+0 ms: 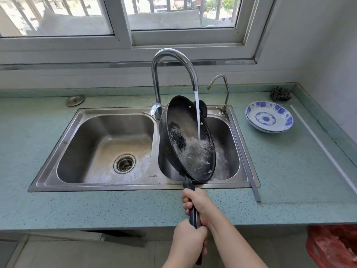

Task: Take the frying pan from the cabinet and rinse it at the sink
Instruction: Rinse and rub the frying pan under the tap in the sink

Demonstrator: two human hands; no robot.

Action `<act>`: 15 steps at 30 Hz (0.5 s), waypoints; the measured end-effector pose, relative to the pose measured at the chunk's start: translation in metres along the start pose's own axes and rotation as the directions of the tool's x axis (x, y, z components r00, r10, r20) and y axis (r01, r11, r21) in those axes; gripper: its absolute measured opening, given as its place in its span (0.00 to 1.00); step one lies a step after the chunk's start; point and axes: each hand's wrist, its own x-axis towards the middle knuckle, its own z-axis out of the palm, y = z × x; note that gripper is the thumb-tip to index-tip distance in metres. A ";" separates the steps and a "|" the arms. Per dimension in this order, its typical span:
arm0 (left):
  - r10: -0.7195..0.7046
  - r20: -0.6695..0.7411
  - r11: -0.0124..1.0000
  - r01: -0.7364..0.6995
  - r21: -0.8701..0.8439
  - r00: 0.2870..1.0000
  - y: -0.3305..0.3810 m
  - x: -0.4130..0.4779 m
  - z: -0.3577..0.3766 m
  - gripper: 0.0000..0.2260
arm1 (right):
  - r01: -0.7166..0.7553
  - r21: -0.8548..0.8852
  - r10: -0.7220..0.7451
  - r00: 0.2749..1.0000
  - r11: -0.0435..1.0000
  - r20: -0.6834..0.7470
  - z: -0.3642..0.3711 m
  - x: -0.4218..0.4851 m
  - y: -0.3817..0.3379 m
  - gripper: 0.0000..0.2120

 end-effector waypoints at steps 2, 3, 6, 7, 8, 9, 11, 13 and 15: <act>-0.030 0.032 0.997 0.032 -0.076 0.999 0.002 -0.003 -0.001 0.03 | 0.000 0.034 -0.001 0.999 0.999 0.041 -0.001 -0.001 -0.003 0.17; -0.076 0.061 0.983 0.085 -0.164 0.995 0.004 -0.003 -0.003 0.03 | 0.000 0.046 -0.003 0.998 0.999 0.059 -0.001 -0.002 -0.004 0.17; -0.177 0.198 0.906 0.239 -0.350 0.964 0.010 -0.005 -0.006 0.06 | -0.007 0.067 0.000 0.994 0.998 0.105 -0.001 -0.003 -0.006 0.17; -0.168 0.200 0.911 0.230 -0.344 0.965 0.009 -0.004 -0.005 0.07 | -0.012 0.075 0.003 0.993 0.997 0.116 -0.001 -0.002 -0.005 0.17; -0.163 0.180 0.917 0.216 -0.335 0.970 0.008 -0.004 -0.004 0.07 | -0.018 0.088 0.007 0.992 0.996 0.125 -0.001 -0.002 -0.005 0.17; -0.155 0.145 0.928 0.194 -0.317 0.977 0.009 -0.002 -0.002 0.06 | -0.024 0.102 0.010 0.991 0.994 0.132 -0.001 -0.002 -0.004 0.16; -0.115 0.088 0.950 0.136 -0.282 0.989 0.011 -0.001 0.000 0.05 | -0.033 0.112 0.017 0.990 0.993 0.142 -0.001 -0.003 -0.004 0.15; -0.092 0.063 0.958 0.105 -0.266 0.994 0.012 0.001 0.000 0.05 | -0.035 0.067 0.026 0.992 0.997 0.124 -0.002 -0.007 -0.009 0.13; -0.090 0.067 0.955 0.105 -0.279 0.994 0.012 0.001 0.000 0.05 | -0.048 -0.019 0.049 0.996 0.999 0.070 -0.003 -0.010 -0.017 0.11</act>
